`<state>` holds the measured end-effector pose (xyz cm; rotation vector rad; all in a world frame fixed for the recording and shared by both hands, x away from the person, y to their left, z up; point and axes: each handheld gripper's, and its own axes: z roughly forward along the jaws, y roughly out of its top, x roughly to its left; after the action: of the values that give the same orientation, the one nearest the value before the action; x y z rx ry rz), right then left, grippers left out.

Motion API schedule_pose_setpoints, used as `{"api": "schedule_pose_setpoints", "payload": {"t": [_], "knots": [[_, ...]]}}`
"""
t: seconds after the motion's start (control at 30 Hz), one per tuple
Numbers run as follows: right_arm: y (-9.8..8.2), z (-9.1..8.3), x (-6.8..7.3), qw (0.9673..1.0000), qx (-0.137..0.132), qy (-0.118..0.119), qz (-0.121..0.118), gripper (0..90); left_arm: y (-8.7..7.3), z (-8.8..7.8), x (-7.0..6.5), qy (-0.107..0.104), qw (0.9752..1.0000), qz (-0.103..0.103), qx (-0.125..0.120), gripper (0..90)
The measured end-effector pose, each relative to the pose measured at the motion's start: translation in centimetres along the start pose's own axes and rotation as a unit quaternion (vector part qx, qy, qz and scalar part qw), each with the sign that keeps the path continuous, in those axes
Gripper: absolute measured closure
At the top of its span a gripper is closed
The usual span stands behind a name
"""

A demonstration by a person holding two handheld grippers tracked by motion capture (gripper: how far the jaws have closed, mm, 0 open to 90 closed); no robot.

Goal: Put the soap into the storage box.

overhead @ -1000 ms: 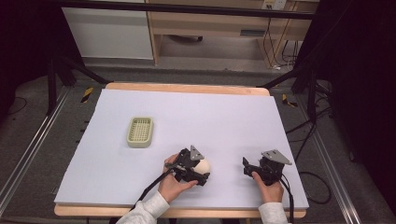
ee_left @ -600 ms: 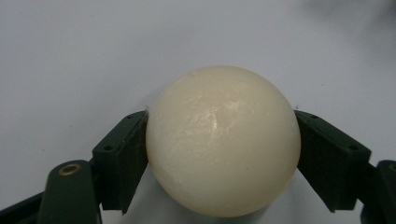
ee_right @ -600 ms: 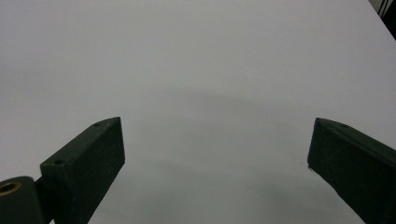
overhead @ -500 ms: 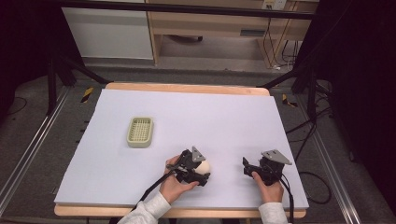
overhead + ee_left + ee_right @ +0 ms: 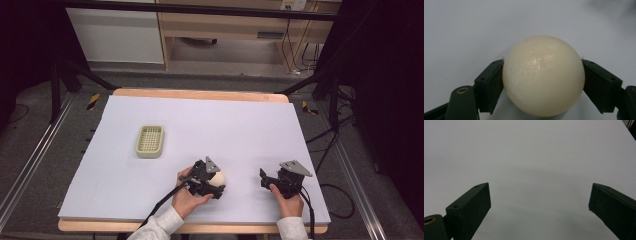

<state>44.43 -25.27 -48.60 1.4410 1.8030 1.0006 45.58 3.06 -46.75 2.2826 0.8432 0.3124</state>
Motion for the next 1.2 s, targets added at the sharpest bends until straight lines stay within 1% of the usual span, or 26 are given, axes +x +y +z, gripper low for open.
{"api": "schedule_pose_setpoints", "payload": {"t": [0.17, 0.3, 0.47, 0.57, 0.67, 1.0, 1.2], "knots": [[0.0, 0.0, 0.0, 1.0, 0.0, 0.0, 0.0, 4.5, 0.1, -0.5, 0.2, -0.005, 1.0, -0.003, -0.007, 22.8], [0.0, 0.0, 0.0, 1.0, 0.0, 0.0, 0.0, 4.5, 0.2, -1.1, 0.5, -0.006, 1.0, 0.0, -0.006, 22.8], [0.0, 0.0, 0.0, 1.0, 0.0, -0.001, 0.0, 4.5, 0.1, -1.9, 0.9, -0.001, 1.0, -0.001, -0.009, 22.8], [0.0, 0.0, 0.0, 1.0, 0.0, 0.0, 0.0, 4.5, 0.1, -2.3, 1.2, 0.0, 0.9999, -0.005, -0.012, 22.8], [0.0, 0.0, 0.0, 1.0, 0.0, 0.0, 0.0, 4.5, 0.1, -2.7, 1.5, 0.0, 0.9999, -0.002, -0.01, 22.8], [0.0, 0.0, 0.0, 1.0, 0.001, 0.0, 0.0, 4.5, 0.0, -4.3, 2.6, 0.013, 0.9998, -0.002, -0.013, 22.8], [0.0, 0.0, 0.0, 1.0, 0.002, 0.0, -0.001, 4.5, -0.3, -5.2, 3.5, 0.022, 0.9996, -0.009, -0.017, 22.8]]}}
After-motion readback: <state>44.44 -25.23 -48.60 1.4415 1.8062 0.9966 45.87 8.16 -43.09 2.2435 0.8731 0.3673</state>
